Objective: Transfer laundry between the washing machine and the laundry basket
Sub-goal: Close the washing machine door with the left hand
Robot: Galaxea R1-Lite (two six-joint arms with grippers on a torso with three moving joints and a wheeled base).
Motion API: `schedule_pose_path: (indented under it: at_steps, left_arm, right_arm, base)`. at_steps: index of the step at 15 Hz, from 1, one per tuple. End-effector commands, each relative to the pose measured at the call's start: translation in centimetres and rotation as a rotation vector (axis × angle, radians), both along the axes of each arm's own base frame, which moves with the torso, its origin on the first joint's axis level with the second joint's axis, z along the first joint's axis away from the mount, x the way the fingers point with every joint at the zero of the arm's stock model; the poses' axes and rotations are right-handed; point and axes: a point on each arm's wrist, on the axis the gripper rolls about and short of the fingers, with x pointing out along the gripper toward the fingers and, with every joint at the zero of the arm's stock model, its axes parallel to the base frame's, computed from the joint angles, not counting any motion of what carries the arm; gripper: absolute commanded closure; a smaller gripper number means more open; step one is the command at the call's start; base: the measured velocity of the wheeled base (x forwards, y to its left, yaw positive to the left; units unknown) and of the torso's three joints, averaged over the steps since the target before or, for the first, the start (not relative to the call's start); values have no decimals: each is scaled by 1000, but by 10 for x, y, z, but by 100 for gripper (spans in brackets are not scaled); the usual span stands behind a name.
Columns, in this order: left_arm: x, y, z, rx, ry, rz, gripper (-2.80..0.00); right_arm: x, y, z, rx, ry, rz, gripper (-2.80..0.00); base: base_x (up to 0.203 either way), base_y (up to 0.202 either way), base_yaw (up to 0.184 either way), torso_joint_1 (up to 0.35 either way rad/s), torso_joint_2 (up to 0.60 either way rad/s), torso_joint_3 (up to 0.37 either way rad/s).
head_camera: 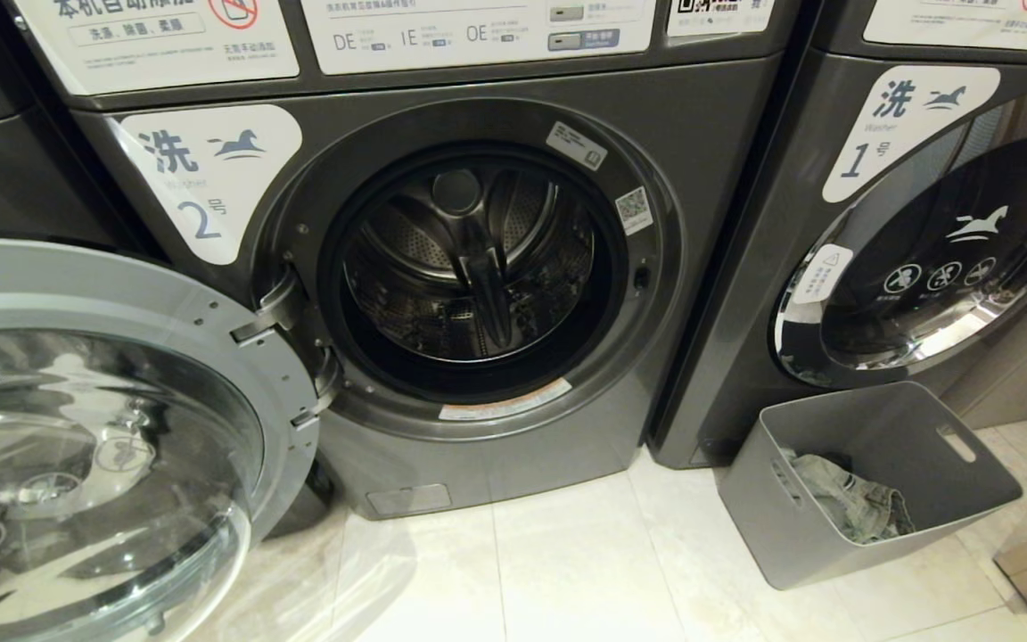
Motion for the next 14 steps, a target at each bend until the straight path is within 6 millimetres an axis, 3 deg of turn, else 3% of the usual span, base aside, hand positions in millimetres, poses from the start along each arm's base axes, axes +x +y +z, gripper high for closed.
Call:
schedule_pose_path:
  at_steps: [1, 4, 6, 8, 11, 12, 14]
  left_arm:
    - [0, 0, 0, 0, -2, 1, 0]
    - [0, 0, 0, 5, 0, 0, 0]
    - [-2, 0, 10, 63, -66, -9, 0]
    - [-12, -1, 39, 93, -191, -27, 0]
    - [-42, -1, 99, 114, -345, -26, 0]
    - [-50, -1, 111, 120, -347, -26, 0]
    - [-56, -1, 108, 137, -297, -30, 0]
  right_arm:
    - [4, 0, -11, -1, 43, 0, 0]
    - [5, 0, -12, -2, 51, 1, 0]
    - [5, 0, -13, 1, 65, 0, 0]
    - [5, 0, -14, 5, 68, -1, 0]
    - [5, 0, -14, 5, 68, -1, 0]
    - [5, 0, -14, 5, 67, -1, 0]
    - [5, 0, -14, 17, 69, 1, 0]
  base:
    - [0, 54, 3, 2, 5, -2]
    - [0, 0, 0, 0, 0, 0]
    - [0, 0, 0, 0, 0, 0]
    - [0, 0, 0, 0, 0, 0]
    - [0, 0, 0, 0, 0, 0]
    - [0, 0, 0, 0, 0, 0]
    - [0, 0, 0, 0, 0, 0]
